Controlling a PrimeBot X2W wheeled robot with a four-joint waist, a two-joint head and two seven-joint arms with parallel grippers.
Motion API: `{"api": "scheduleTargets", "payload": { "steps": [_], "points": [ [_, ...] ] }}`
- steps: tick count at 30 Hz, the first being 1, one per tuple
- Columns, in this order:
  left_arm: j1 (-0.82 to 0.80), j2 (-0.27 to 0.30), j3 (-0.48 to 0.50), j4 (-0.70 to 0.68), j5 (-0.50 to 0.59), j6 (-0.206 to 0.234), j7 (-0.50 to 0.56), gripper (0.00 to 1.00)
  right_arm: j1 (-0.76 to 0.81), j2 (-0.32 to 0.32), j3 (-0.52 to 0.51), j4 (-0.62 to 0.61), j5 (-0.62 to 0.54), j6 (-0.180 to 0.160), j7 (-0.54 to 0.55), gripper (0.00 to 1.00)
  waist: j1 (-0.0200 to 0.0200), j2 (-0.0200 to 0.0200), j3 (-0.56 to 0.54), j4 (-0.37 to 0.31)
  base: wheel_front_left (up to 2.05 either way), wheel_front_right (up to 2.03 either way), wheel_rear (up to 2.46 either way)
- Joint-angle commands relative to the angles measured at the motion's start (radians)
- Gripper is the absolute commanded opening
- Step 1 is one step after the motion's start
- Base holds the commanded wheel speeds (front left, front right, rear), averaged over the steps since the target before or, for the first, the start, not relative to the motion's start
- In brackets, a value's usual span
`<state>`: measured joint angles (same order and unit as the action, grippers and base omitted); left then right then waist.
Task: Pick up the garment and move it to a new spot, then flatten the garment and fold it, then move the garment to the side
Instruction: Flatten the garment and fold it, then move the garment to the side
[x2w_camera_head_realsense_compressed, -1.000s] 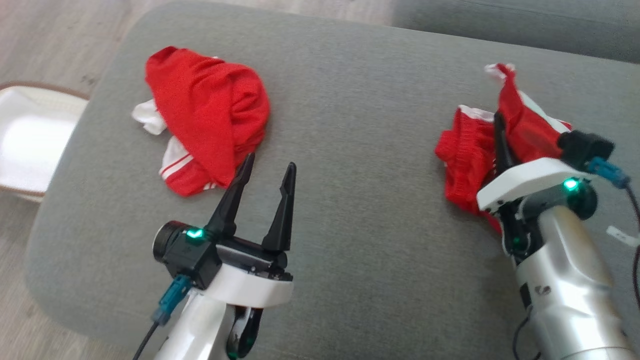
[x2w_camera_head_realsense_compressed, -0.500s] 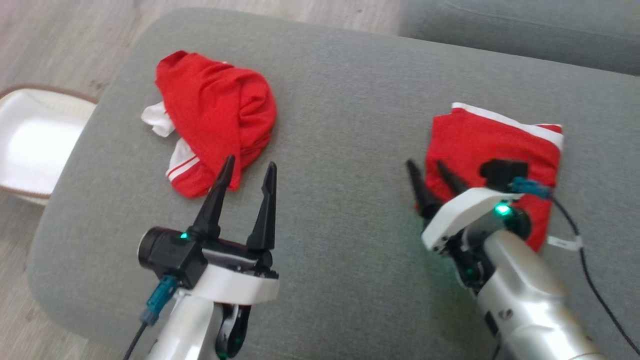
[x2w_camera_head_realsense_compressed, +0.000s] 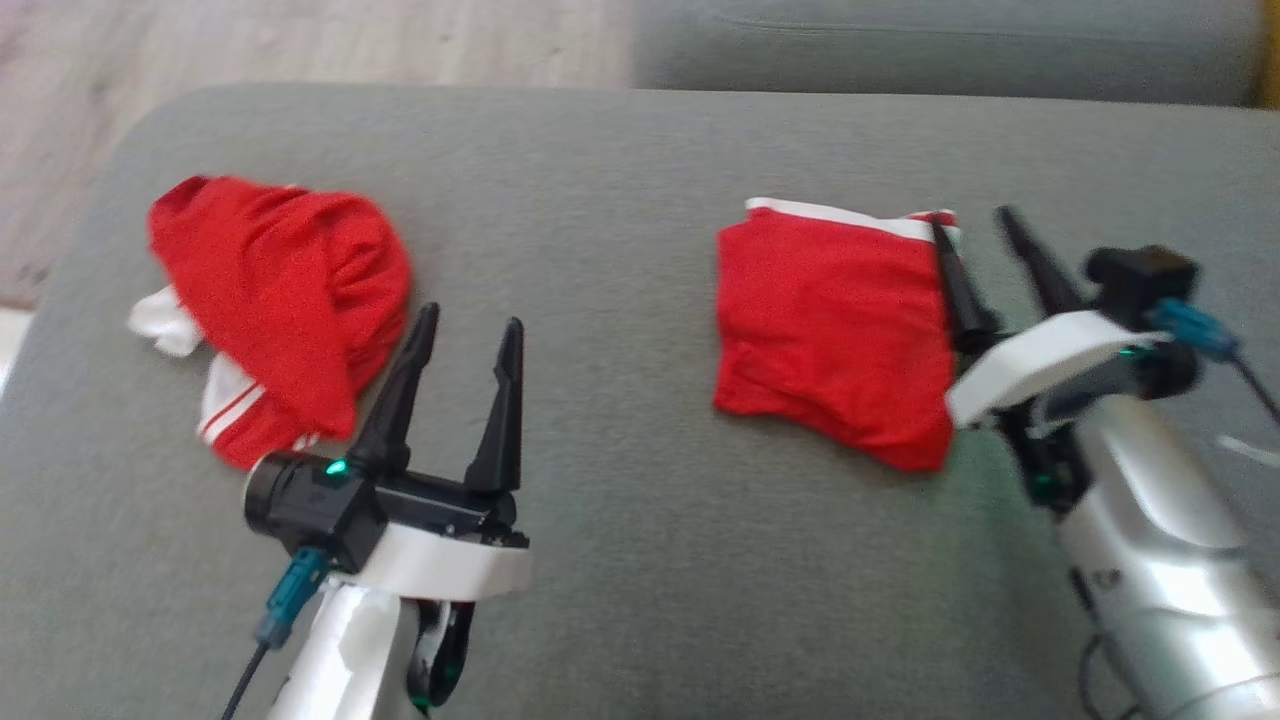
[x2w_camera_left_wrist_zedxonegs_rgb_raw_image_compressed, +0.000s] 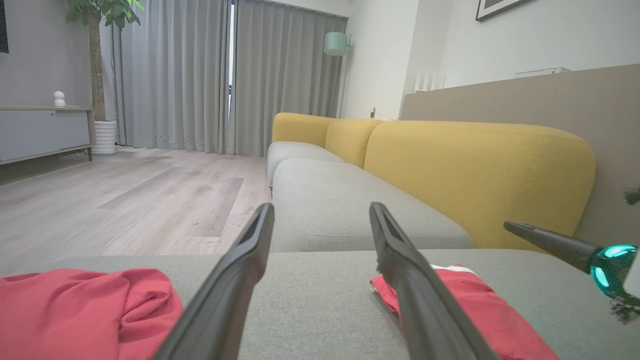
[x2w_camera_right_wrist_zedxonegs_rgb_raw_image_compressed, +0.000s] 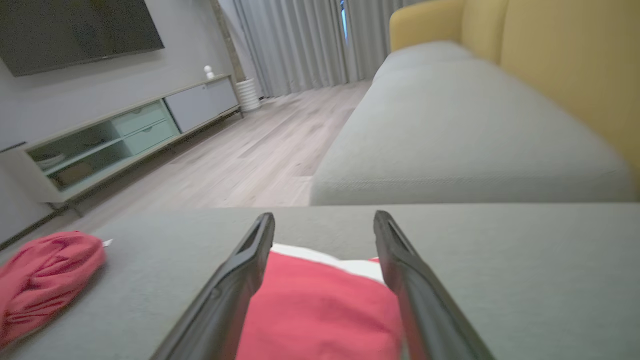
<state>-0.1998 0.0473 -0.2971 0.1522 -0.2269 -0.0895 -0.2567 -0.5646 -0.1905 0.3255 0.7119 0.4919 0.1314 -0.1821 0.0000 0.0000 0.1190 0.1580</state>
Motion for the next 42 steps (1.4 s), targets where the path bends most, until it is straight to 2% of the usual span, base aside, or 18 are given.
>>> {"api": "scheduleTargets", "payload": {
  "steps": [1, 7, 13, 17, 24, 31, 42],
  "points": [
    [-0.044, 0.003, 0.04, -0.038, 0.011, -0.004, -0.005, 1.0, -0.008, -0.004, 0.004, -0.043, -0.028, -0.001, -0.019, 1.0, 0.0, 0.0, -0.009, -0.043, 0.0, 0.0, 0.0],
    [-0.041, 0.003, 0.061, -0.038, 0.019, -0.003, -0.005, 1.0, 0.093, -0.026, -0.124, -0.139, -0.174, -0.001, -0.058, 1.0, 0.0, 0.0, -0.018, -0.106, 0.0, 0.0, 0.0],
    [-0.029, 0.003, 0.069, -0.016, 0.029, -0.009, -0.005, 1.0, 0.243, 0.038, -0.271, -0.287, -0.292, -0.001, -0.072, 1.0, 0.0, 0.0, -0.022, -0.136, 0.0, 0.0, 0.0],
    [-0.016, 0.003, 0.091, -0.004, 0.04, -0.011, -0.005, 1.0, 0.326, 0.082, -0.313, -0.378, -0.356, -0.001, -0.069, 1.0, 0.0, 0.0, -0.023, -0.154, 0.0, 0.0, 0.0],
    [-0.006, 0.003, 0.079, 0.001, 0.021, -0.01, -0.005, 1.0, 0.367, 0.121, -0.342, -0.429, -0.375, -0.001, -0.042, 1.0, 0.0, 0.0, -0.012, -0.14, 0.0, 0.0, 0.0],
    [-0.032, 0.003, 0.037, -0.006, 0.017, -0.011, -0.005, 1.0, 0.307, 0.131, -0.334, -0.415, -0.392, -0.001, 0.016, 1.0, 0.0, 0.0, 0.038, -0.082, 0.0, 0.0, 0.0],
    [-0.071, 0.003, -0.056, 0.005, -0.006, -0.002, -0.005, 1.0, 0.187, 0.138, -0.35, -0.226, -0.337, -0.001, 0.139, 1.0, 0.0, 0.0, 0.134, 0.03, 0.0, 0.0, 0.0]
  ]
}}
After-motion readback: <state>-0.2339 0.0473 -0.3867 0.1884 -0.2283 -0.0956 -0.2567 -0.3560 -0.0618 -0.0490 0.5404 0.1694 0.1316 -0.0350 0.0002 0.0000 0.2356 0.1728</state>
